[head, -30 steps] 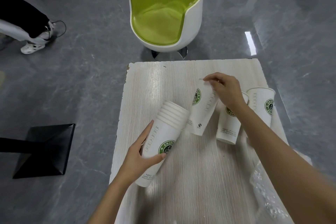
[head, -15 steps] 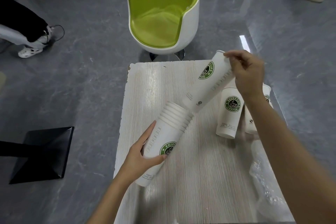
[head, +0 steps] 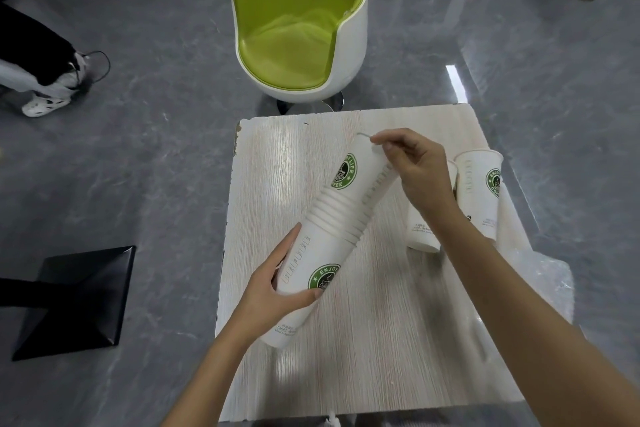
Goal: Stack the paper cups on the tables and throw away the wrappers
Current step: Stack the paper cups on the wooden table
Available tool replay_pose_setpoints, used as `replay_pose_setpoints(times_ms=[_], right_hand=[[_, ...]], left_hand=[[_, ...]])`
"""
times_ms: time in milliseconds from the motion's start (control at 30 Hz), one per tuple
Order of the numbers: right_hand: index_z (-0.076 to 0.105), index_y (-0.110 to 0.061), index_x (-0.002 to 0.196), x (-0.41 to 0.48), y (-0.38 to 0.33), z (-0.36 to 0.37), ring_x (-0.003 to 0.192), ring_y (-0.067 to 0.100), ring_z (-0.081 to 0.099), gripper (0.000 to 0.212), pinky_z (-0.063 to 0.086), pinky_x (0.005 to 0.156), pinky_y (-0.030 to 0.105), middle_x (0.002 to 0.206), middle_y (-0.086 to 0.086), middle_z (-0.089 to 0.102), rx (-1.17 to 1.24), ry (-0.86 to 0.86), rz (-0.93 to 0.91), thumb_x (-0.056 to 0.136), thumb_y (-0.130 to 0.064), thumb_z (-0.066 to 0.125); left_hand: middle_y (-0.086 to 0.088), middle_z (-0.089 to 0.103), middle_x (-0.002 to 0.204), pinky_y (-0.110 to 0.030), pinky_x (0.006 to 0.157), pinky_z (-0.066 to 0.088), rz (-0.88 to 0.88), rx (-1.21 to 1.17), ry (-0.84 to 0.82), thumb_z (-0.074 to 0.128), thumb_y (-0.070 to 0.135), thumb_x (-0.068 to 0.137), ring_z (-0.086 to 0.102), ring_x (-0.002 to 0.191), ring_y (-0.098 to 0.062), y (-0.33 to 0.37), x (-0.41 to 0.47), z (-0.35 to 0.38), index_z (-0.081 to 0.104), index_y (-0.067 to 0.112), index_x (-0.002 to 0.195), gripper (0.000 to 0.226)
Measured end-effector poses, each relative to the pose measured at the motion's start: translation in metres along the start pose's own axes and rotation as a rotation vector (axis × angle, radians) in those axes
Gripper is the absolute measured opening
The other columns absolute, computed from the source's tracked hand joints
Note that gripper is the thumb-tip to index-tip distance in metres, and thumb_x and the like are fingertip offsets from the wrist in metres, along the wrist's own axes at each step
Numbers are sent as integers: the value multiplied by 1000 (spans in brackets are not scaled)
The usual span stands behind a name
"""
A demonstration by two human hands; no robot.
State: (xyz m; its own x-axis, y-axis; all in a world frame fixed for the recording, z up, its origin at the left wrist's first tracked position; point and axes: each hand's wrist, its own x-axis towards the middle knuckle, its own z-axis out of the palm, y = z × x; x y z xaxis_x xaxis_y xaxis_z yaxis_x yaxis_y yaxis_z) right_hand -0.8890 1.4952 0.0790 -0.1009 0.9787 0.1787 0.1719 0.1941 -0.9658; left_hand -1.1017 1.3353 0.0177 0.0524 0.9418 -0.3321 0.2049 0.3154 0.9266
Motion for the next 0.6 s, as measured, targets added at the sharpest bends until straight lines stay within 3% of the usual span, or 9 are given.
replay_pose_setpoints(times_ms=[133, 233, 367, 600], right_hand=[[68, -26, 87, -12, 5, 3, 96, 29, 60, 27, 47, 81, 30, 94, -2, 69, 17, -29, 33, 92, -4, 52], [69, -28, 87, -19, 6, 4, 96, 30, 60, 28, 48, 84, 36, 94, -1, 69, 22, -35, 39, 91, -6, 53], [69, -25, 88, -29, 5, 6, 94, 29, 61, 26, 48, 81, 32, 94, -2, 70, 24, -43, 62, 92, -5, 53], [69, -16, 90, -48, 0, 12, 83, 0, 60, 21, 44, 73, 12, 84, -23, 68, 52, -56, 105, 92, -2, 53]], left_hand=[[32, 54, 131, -15, 81, 53, 7, 1, -17, 83, 6, 74, 58, 115, 3, 0, -1, 3, 31, 41, 147, 97], [30, 54, 132, -16, 81, 53, 11, -3, -26, 83, 6, 73, 58, 115, 2, 2, -1, 6, 31, 41, 147, 97], [30, 55, 130, -15, 79, 53, 23, 2, -32, 83, 7, 73, 59, 113, 3, 4, 1, 9, 31, 42, 147, 97], [22, 55, 134, -16, 78, 53, 48, 14, -39, 85, 11, 72, 61, 111, 0, 8, 5, 15, 31, 44, 147, 98]])
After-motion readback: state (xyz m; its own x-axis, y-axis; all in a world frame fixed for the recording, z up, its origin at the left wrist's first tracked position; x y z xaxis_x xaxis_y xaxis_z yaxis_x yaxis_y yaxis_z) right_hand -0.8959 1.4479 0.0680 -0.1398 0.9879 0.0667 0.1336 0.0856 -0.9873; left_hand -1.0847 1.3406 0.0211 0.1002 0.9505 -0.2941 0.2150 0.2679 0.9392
